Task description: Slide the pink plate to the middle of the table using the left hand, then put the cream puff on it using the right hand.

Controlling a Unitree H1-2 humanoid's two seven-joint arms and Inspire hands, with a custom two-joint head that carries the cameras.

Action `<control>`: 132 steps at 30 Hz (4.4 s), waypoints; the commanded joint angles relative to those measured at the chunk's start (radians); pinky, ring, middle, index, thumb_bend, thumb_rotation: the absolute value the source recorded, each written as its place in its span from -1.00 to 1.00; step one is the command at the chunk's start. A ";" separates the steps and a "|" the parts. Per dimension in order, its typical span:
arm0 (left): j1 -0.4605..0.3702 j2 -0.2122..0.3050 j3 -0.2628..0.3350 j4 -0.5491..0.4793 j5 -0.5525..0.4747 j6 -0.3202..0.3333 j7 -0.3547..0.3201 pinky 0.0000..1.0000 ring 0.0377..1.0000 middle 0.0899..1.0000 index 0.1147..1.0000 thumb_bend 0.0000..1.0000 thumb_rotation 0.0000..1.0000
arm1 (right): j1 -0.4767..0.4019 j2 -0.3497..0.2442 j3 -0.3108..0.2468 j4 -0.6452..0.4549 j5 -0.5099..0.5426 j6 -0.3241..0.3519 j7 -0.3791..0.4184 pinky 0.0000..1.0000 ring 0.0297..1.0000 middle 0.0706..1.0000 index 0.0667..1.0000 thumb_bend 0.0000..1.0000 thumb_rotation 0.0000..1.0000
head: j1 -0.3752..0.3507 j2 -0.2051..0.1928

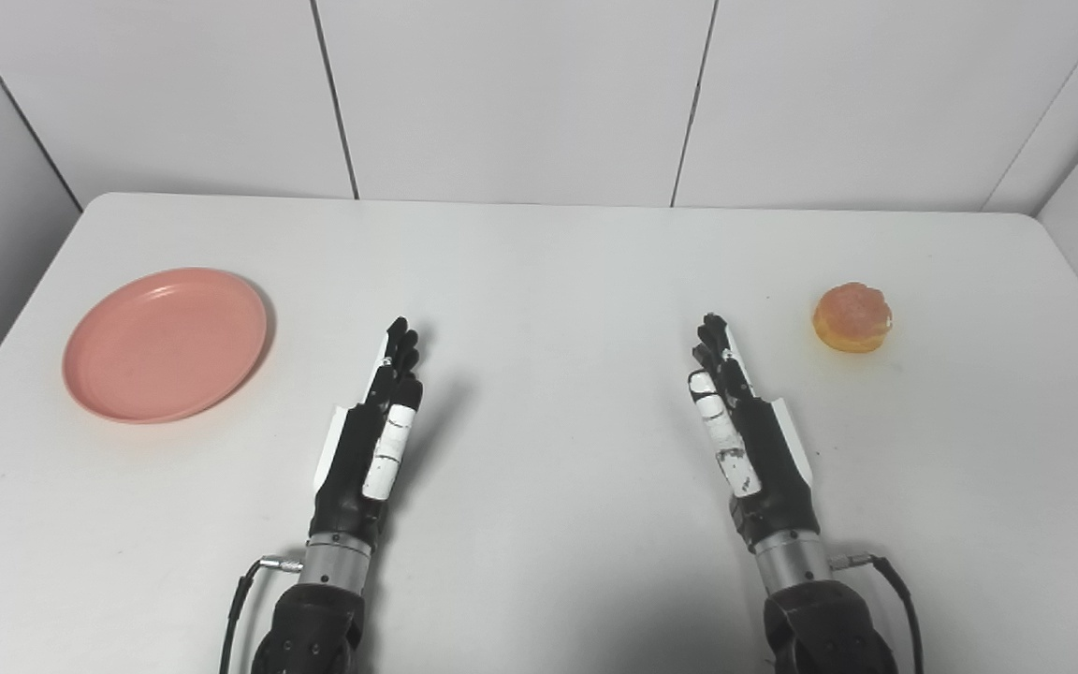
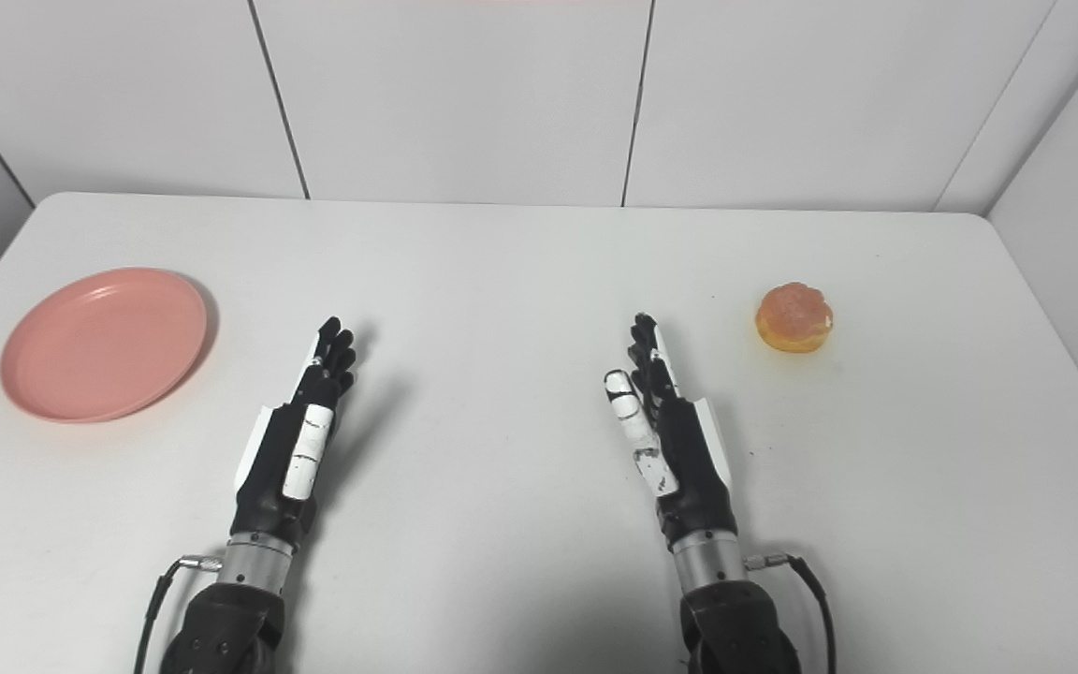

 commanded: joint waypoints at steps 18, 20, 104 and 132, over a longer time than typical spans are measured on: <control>-0.015 -0.005 0.003 -0.003 -0.003 -0.028 0.010 1.00 1.00 1.00 1.00 0.47 1.00 | -0.034 -0.016 0.000 -0.028 0.123 0.051 0.102 1.00 1.00 1.00 1.00 0.46 0.97 | -0.009 -0.003; -0.014 -0.004 0.004 -0.001 -0.016 -0.028 0.003 1.00 1.00 1.00 1.00 0.45 1.00 | -0.034 -0.003 -0.012 -0.022 0.114 0.047 0.079 1.00 1.00 1.00 1.00 0.45 0.96 | -0.009 -0.003; -0.308 0.144 0.419 0.106 -0.075 -0.120 0.280 0.85 0.73 0.69 0.69 0.56 1.00 | -0.005 -0.095 -0.069 0.113 0.152 -0.160 0.129 1.00 1.00 1.00 1.00 -0.23 0.99 | 0.472 -0.359; -0.326 0.272 0.533 0.384 -0.138 -0.187 0.396 0.98 0.56 0.52 0.53 0.50 1.00 | -0.023 -0.113 -0.067 0.136 0.141 -0.185 0.139 1.00 1.00 1.00 1.00 -0.27 0.87 | 0.479 -0.376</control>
